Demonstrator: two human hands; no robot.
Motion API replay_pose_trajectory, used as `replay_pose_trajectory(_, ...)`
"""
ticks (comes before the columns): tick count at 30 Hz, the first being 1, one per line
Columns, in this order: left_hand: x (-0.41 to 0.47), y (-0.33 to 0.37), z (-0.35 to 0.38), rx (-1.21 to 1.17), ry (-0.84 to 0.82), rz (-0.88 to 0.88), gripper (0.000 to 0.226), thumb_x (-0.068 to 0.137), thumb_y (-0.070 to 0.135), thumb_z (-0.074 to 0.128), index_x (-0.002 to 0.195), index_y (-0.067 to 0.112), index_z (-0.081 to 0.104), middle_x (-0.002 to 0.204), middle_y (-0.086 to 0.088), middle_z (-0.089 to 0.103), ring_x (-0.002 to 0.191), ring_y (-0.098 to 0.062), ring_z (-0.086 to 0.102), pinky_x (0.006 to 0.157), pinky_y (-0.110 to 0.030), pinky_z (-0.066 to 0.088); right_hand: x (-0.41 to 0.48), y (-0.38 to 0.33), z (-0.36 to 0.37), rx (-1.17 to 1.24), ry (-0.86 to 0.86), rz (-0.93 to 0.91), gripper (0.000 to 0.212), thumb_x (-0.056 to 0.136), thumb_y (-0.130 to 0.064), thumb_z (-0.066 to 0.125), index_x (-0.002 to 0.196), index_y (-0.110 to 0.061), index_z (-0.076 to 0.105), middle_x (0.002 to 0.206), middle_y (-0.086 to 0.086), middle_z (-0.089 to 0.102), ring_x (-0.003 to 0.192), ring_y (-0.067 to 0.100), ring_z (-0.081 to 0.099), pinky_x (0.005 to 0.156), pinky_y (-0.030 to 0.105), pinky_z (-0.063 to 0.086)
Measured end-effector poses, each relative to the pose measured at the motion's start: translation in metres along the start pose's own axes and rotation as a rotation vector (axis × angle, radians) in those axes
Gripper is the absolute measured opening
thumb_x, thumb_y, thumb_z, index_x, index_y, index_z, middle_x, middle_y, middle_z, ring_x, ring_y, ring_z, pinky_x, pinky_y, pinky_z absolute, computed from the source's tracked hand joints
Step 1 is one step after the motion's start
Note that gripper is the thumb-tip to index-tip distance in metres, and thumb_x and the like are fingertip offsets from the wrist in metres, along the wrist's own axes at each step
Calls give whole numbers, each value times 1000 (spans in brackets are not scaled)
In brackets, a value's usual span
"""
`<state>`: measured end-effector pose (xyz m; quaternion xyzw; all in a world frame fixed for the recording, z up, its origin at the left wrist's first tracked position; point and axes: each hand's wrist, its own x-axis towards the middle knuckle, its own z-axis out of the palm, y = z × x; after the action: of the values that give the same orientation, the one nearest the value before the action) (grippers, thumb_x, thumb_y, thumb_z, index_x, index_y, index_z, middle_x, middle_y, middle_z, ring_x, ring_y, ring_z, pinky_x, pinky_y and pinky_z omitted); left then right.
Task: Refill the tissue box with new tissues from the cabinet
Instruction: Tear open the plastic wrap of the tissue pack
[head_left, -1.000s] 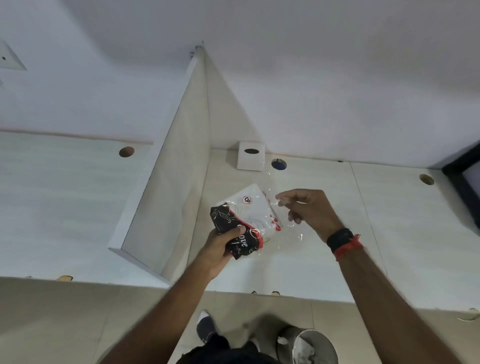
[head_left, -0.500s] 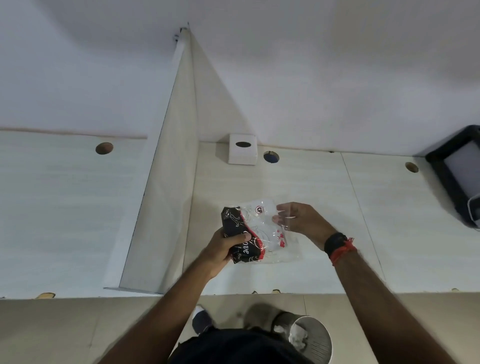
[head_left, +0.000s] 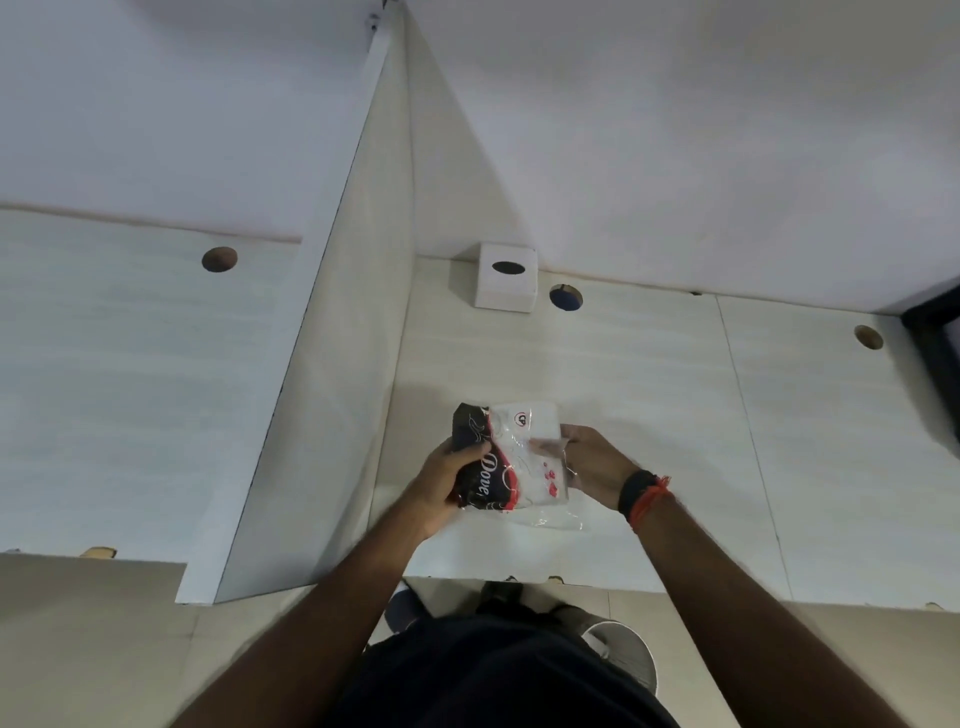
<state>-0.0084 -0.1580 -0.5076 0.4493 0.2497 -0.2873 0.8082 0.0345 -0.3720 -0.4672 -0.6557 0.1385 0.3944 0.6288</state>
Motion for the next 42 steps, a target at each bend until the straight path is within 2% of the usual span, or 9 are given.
replay_pose_trajectory(6,19,-7,-25,-24,360,25,34,84,12,70,117,4,64,108,-22,71,86,-33,69,64,-32,56,12,14,-32,-7,200,-12,30,86,-19,74,111,-4,71,113,18,74,97,32,72,81,42,61)
replay_pose_trajectory(11,30,-18,-36,143,539,36,35,82,15,73,115,5,66,105,-19,73,88,-36,72,76,-46,58,9,27,-89,182,287,12,33,91,-20,67,120,-4,67,120,17,71,100,34,71,77,42,59)
replay_pose_trajectory(16,40,-24,-22,264,567,63,36,83,12,73,117,8,62,102,-14,69,74,-23,68,54,-26,53,14,26,-82,383,148,42,24,97,-19,54,116,-7,62,91,7,77,71,26,74,41,28,49)
replay_pose_trajectory(19,48,-26,-14,315,558,43,38,84,22,74,118,9,63,106,-11,70,86,-26,70,71,-37,59,39,38,-54,321,37,109,40,87,-17,66,124,-3,61,115,15,73,100,34,72,69,44,61)
replay_pose_trajectory(22,50,-22,-10,322,513,-5,27,90,35,64,109,15,68,99,-8,71,85,-23,67,74,-34,55,66,57,-32,223,69,197,44,84,-12,74,126,-3,63,127,20,68,117,40,63,98,56,52)
replay_pose_trajectory(25,48,-19,-16,385,513,-17,18,93,34,56,84,20,64,89,-6,62,83,-21,58,76,-30,45,86,73,-23,93,210,200,27,82,-8,76,109,-5,72,116,19,73,105,35,69,87,43,57)
replay_pose_trajectory(29,47,-20,-30,508,526,10,14,91,24,58,94,19,70,90,-13,67,83,-21,59,76,-28,44,98,71,-20,-361,383,114,28,75,-25,83,95,-8,73,92,9,73,91,32,69,71,34,52)
replay_pose_trajectory(33,51,-10,-32,498,601,58,37,82,28,57,115,14,69,108,-8,70,100,-23,64,92,-37,51,103,48,-14,-511,523,-2,78,70,-38,86,133,-8,50,127,13,56,118,31,56,99,43,48)
replay_pose_trajectory(42,62,35,-24,269,616,176,25,93,12,54,112,5,67,91,-3,65,82,-16,60,65,-22,46,187,-76,2,-579,498,-337,91,76,-47,79,145,-7,36,147,18,38,135,37,41,114,47,35)
